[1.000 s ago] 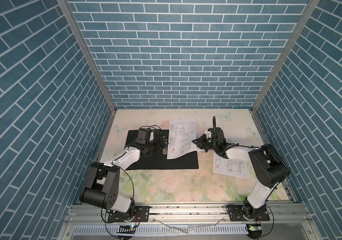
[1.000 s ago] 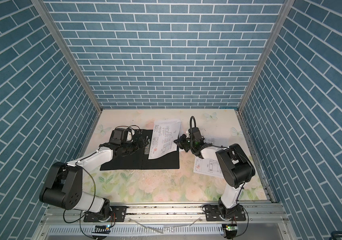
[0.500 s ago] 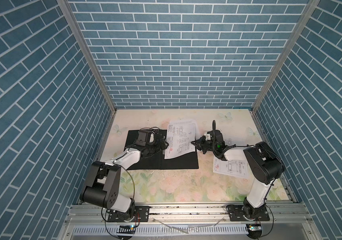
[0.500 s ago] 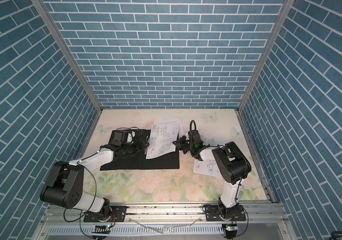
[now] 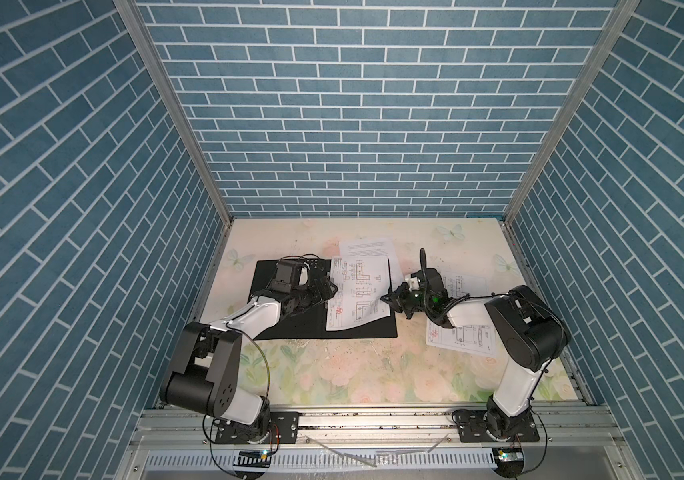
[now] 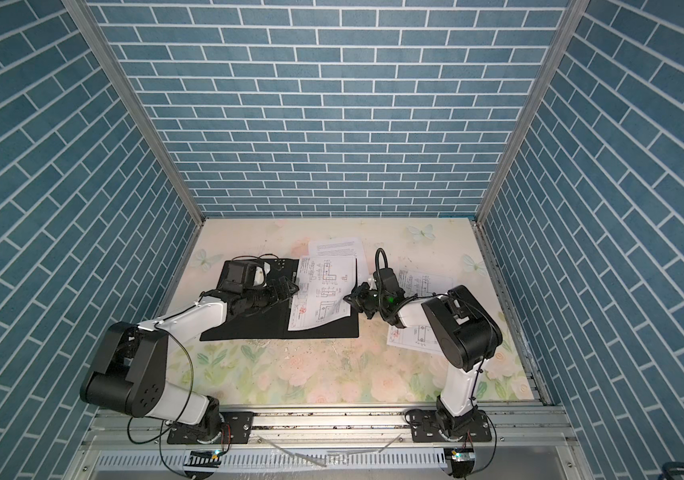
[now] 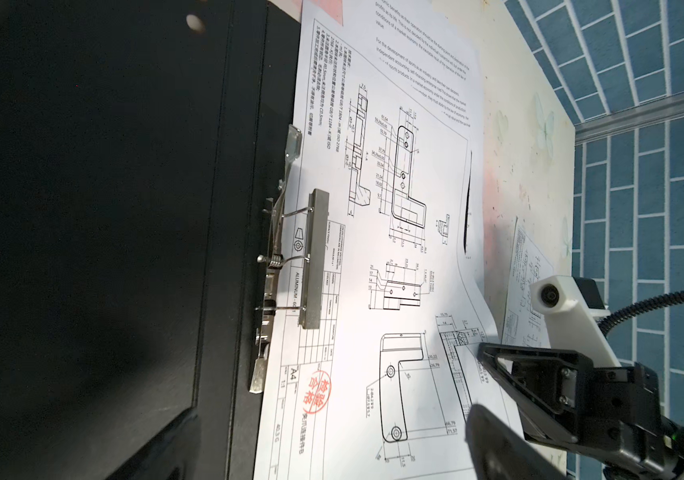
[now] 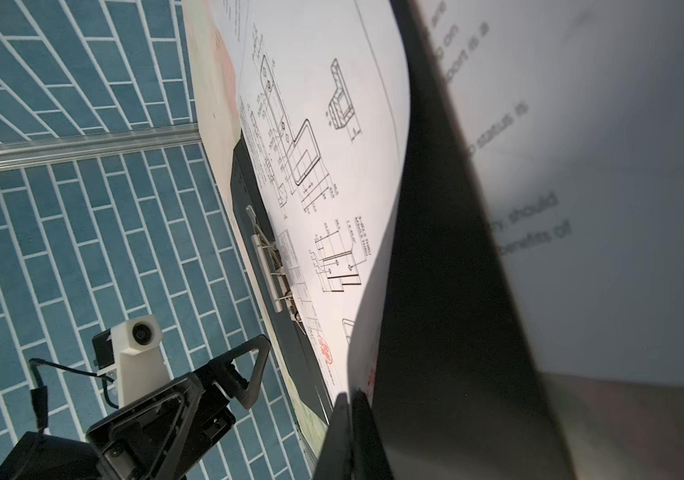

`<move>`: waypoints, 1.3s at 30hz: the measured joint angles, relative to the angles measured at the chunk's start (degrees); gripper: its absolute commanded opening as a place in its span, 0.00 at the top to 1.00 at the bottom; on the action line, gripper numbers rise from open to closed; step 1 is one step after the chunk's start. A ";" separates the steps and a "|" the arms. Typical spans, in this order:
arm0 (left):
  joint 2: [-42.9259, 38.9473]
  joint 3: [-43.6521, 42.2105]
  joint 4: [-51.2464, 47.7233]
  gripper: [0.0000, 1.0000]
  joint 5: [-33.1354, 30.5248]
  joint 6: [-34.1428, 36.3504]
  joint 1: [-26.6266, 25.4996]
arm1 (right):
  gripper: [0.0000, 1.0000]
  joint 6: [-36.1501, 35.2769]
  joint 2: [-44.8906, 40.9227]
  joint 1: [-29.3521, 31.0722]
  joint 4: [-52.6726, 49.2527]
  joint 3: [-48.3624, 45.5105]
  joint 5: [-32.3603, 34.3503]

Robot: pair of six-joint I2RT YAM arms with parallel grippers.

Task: Put the files into the folder
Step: 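Lower the drawing sheet onto the folder under the raised clip lever with both grippers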

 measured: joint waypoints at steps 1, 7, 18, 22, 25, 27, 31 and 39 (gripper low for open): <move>0.00 -0.02 0.04 0.00 0.07 0.00 0.00 | 1.00 -0.17 -0.04 0.07 0.00 0.00 0.00; 0.00 -0.44 0.42 0.01 0.31 -0.11 0.00 | 1.00 -1.09 -0.33 0.17 -0.17 -0.07 0.00; 0.00 -0.55 0.83 0.00 0.52 -0.17 0.02 | 1.00 -2.58 -1.18 0.17 -1.31 -1.38 0.04; 0.00 -0.55 0.87 0.00 0.52 -0.20 0.02 | 1.00 -2.56 -1.29 0.22 -1.49 -1.51 0.09; 0.00 -0.55 0.87 0.00 0.52 -0.26 0.02 | 1.00 -2.58 -1.31 0.22 -1.70 -1.51 0.13; 0.00 -0.55 0.87 0.00 0.52 -0.33 0.02 | 1.00 -2.60 -1.31 0.22 -1.97 -1.53 0.22; 0.00 -0.66 0.90 0.00 0.52 -0.35 0.02 | 0.75 -3.13 -1.60 0.22 -2.97 -1.57 0.35; -0.02 -0.85 0.85 0.00 0.50 -0.35 0.02 | 0.58 -6.67 -3.30 0.22 -7.54 -1.55 0.83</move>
